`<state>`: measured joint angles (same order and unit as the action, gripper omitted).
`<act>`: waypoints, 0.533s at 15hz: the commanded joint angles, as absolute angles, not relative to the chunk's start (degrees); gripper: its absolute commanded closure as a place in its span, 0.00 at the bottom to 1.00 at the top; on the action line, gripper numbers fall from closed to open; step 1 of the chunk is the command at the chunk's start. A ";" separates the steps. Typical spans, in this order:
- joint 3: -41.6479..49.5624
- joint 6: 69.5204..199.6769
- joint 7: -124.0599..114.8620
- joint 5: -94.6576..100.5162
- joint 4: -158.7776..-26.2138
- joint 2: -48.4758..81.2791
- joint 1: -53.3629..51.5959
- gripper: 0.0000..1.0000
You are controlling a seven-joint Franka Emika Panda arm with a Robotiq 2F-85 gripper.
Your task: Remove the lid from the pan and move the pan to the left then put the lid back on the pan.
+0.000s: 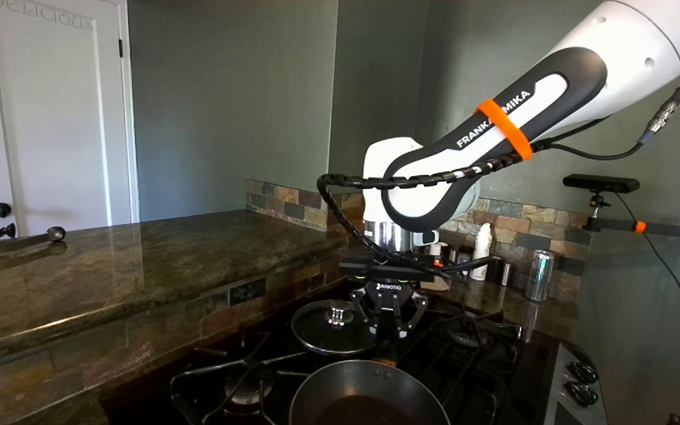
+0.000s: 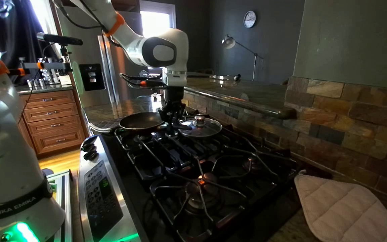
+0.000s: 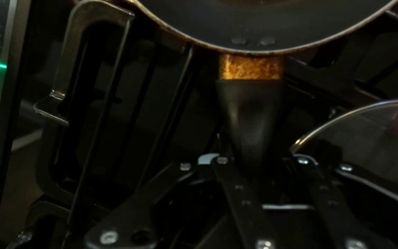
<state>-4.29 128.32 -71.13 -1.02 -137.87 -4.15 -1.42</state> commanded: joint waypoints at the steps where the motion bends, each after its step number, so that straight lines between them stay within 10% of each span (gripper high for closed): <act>1: -4.84 127.16 -73.26 -1.33 -137.11 -4.01 -2.20 0.93; 8: -4.94 127.46 -74.32 -0.48 -136.99 -3.58 -2.29 0.92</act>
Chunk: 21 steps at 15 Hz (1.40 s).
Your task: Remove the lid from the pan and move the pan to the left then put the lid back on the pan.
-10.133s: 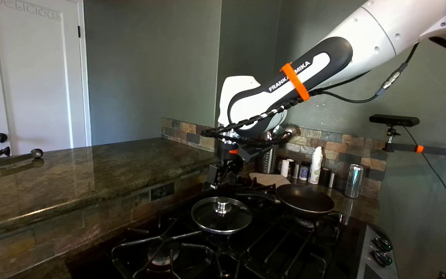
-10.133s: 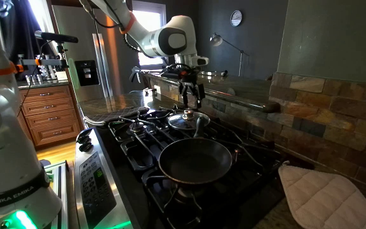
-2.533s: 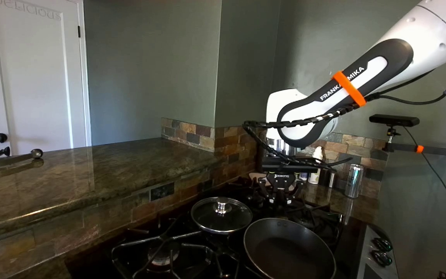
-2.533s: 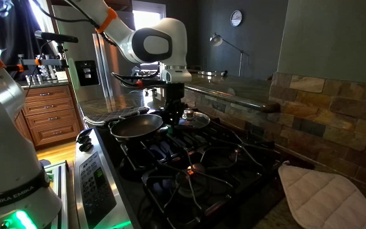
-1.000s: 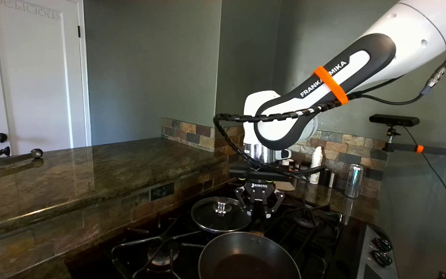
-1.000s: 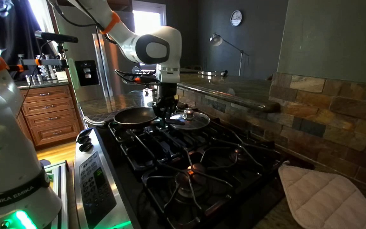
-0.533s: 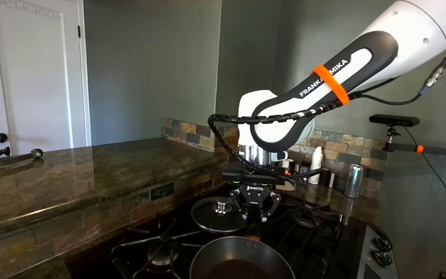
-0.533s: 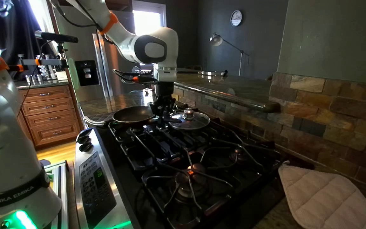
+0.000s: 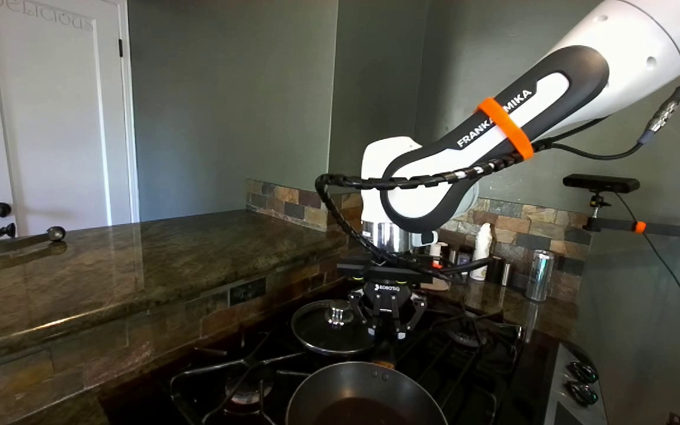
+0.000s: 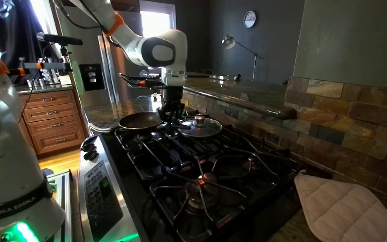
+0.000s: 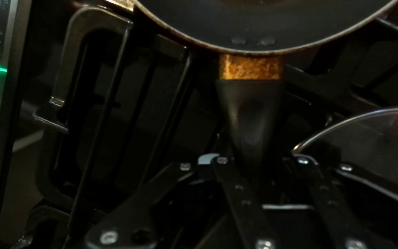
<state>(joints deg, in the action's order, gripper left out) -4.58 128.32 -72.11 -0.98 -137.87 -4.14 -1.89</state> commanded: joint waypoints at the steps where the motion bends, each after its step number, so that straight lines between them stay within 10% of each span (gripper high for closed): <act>1: -4.98 127.48 -74.50 -0.31 -136.98 -3.50 -2.31 0.91; 11: -4.77 127.76 -74.24 -0.34 -137.37 -4.40 -2.38 0.01; 21: -3.96 127.63 -65.04 8.08 -136.74 -11.01 0.17 0.00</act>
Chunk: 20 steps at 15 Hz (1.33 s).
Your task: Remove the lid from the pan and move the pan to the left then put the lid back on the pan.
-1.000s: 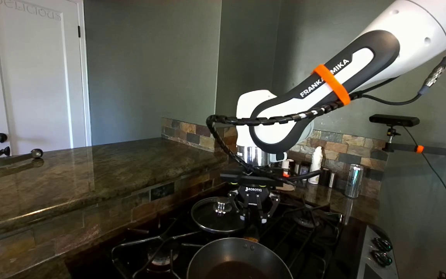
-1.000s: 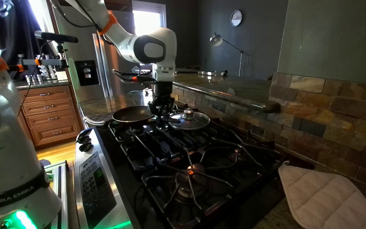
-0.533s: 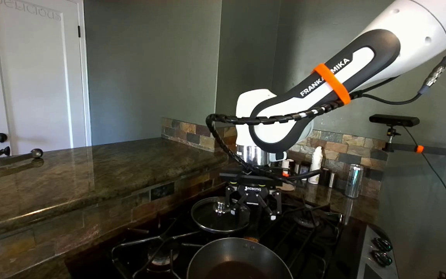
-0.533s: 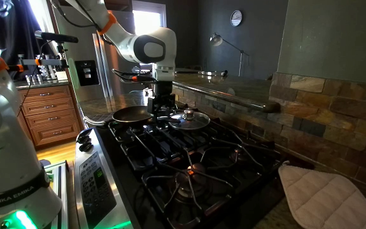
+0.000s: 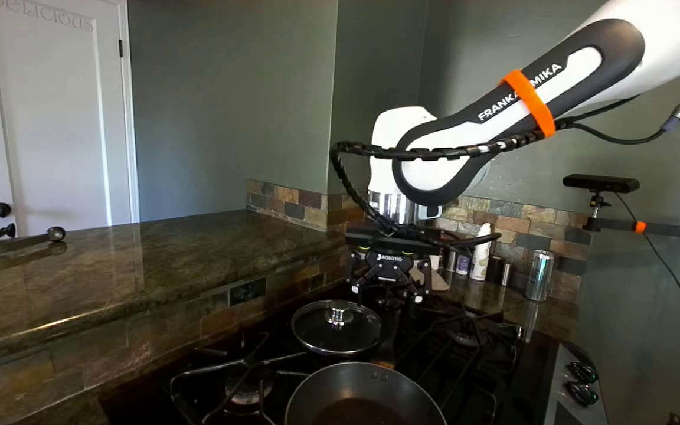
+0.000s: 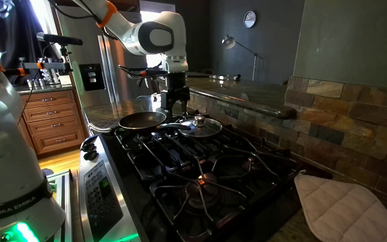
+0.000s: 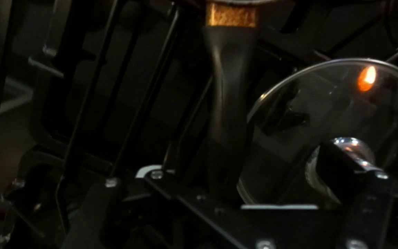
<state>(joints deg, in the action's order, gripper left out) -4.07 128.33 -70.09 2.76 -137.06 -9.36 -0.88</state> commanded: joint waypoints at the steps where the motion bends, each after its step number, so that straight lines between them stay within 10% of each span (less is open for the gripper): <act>1: -3.72 126.95 -61.61 8.90 -135.86 -10.74 0.34 0.00; 20: -3.13 134.87 -5.98 9.87 -125.05 4.69 -1.74 0.00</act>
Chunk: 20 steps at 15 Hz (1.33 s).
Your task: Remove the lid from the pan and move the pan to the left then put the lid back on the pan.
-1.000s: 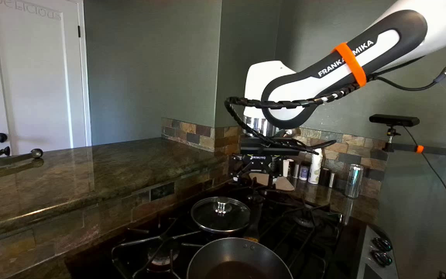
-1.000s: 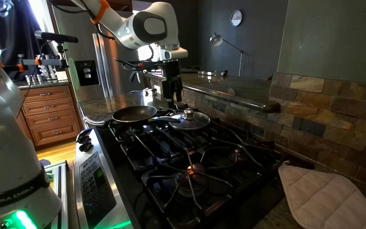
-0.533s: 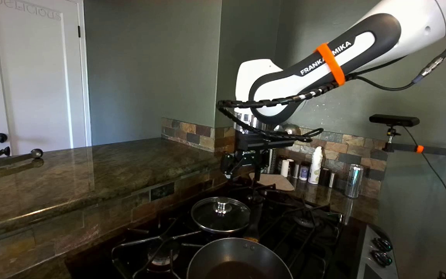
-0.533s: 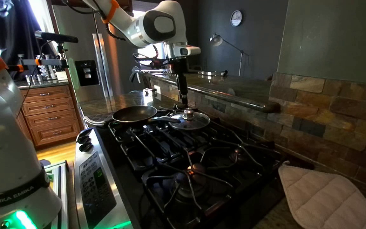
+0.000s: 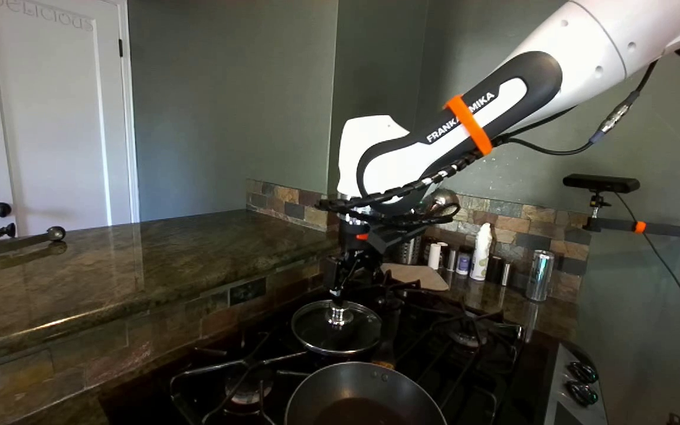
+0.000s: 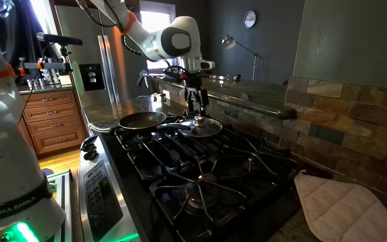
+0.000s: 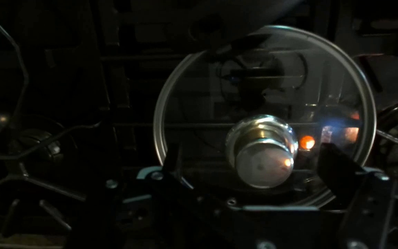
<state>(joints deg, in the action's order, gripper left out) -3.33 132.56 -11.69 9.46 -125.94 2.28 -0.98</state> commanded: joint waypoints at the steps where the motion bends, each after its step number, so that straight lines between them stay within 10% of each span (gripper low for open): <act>1: -3.11 135.48 -4.37 9.53 -125.02 5.09 -1.79 0.00; 14: -2.95 137.40 -0.90 5.77 -124.96 7.34 -1.78 0.00; 17: -2.97 138.08 -1.24 5.20 -124.73 7.70 -1.88 0.35; 20: -2.95 138.84 -1.67 5.11 -124.53 8.02 -2.03 0.46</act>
